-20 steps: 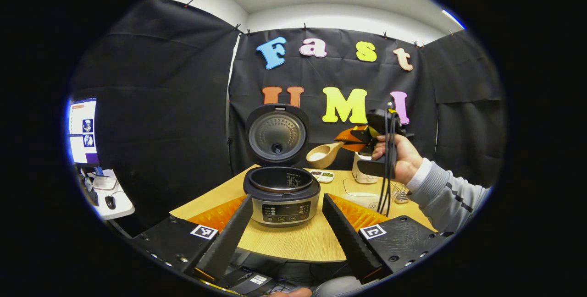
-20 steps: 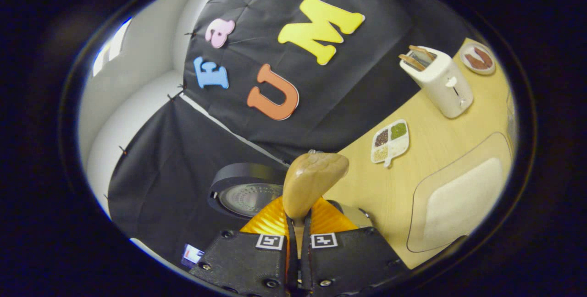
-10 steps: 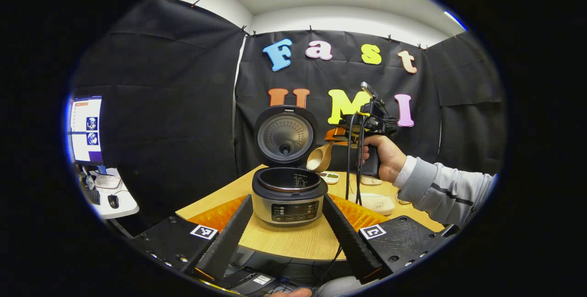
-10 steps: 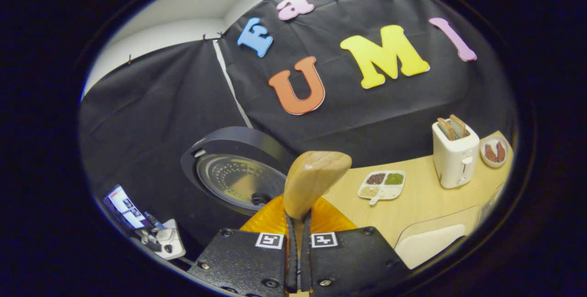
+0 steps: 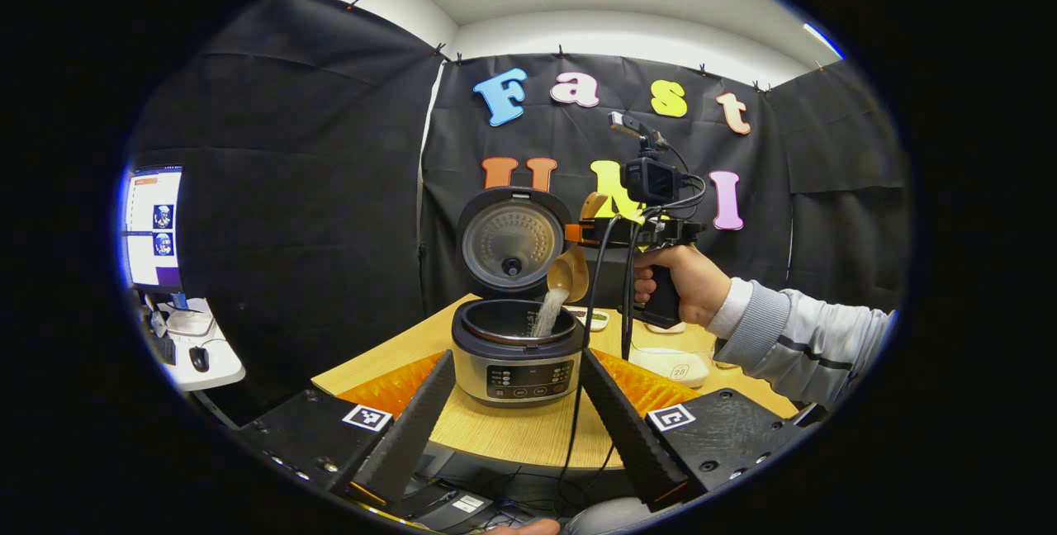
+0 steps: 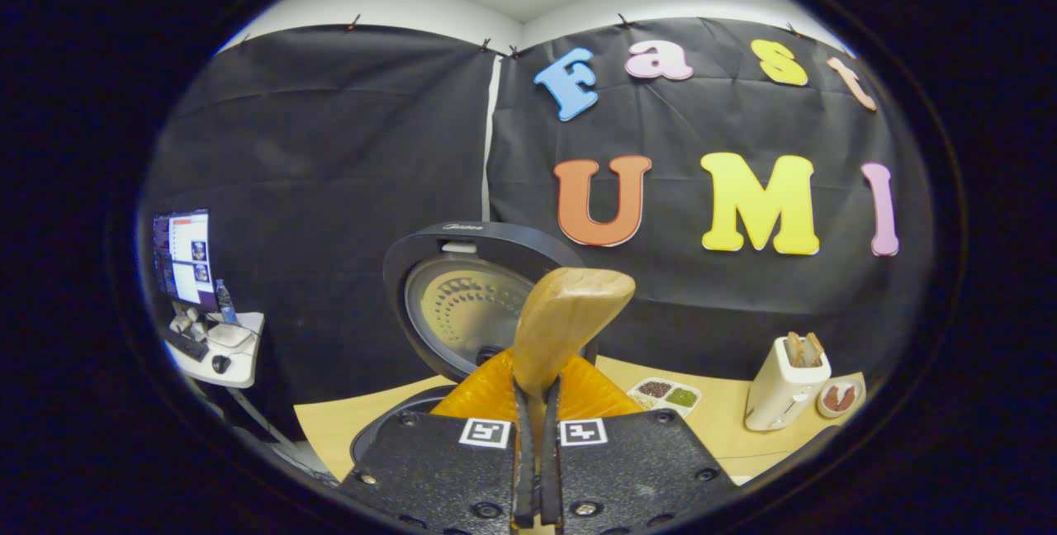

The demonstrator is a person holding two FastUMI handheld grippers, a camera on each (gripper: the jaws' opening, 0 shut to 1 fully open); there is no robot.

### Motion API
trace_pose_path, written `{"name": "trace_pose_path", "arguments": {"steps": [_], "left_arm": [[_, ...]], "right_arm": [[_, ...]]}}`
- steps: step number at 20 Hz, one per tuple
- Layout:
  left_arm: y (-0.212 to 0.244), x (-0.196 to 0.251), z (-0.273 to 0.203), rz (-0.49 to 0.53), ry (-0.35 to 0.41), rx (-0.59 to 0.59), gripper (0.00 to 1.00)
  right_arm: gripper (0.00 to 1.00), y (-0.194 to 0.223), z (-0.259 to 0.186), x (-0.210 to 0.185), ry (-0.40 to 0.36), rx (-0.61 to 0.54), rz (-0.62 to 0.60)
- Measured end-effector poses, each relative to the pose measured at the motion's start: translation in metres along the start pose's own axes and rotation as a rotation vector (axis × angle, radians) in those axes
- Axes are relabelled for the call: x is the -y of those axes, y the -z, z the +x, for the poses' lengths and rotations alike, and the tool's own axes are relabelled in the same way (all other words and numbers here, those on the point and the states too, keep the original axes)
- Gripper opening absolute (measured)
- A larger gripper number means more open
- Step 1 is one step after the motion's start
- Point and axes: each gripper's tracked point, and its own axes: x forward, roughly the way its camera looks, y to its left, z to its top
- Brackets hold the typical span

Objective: Close the left gripper, press the button to open the rice cooker; take a wooden spoon from the chopstick holder with the right hand, scoop a spoonful of rice and pour it into the rice cooker, then put the wooden spoon back into the chopstick holder.

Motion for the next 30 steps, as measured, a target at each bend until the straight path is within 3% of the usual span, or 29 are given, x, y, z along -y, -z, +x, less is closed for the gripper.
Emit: {"name": "trace_pose_path", "arguments": {"steps": [6, 13, 21, 28, 30], "left_arm": [[0.004, -0.005, -0.001, -0.007, -0.008, 0.000, 0.97], [0.009, -0.003, 0.003, -0.006, -0.004, -0.007, 0.97], [0.003, 0.031, 0.008, 0.003, 0.064, 0.006, 0.94], [0.001, 0.067, 0.020, 0.030, 0.117, 0.006, 0.94], [-0.001, 0.072, 0.024, 0.043, 0.110, 0.008, 0.94]], "right_arm": [[0.08, 0.011, 0.001, -0.021, -0.027, -0.014, -0.155], [0.08, 0.003, -0.016, -0.012, -0.011, 0.014, -0.180], [0.08, -0.007, -0.059, 0.081, 0.081, -0.002, -0.015], [0.05, 0.004, -0.125, 0.202, 0.263, -0.039, 0.036], [0.09, 0.011, -0.147, 0.236, 0.316, -0.048, 0.047]]}}
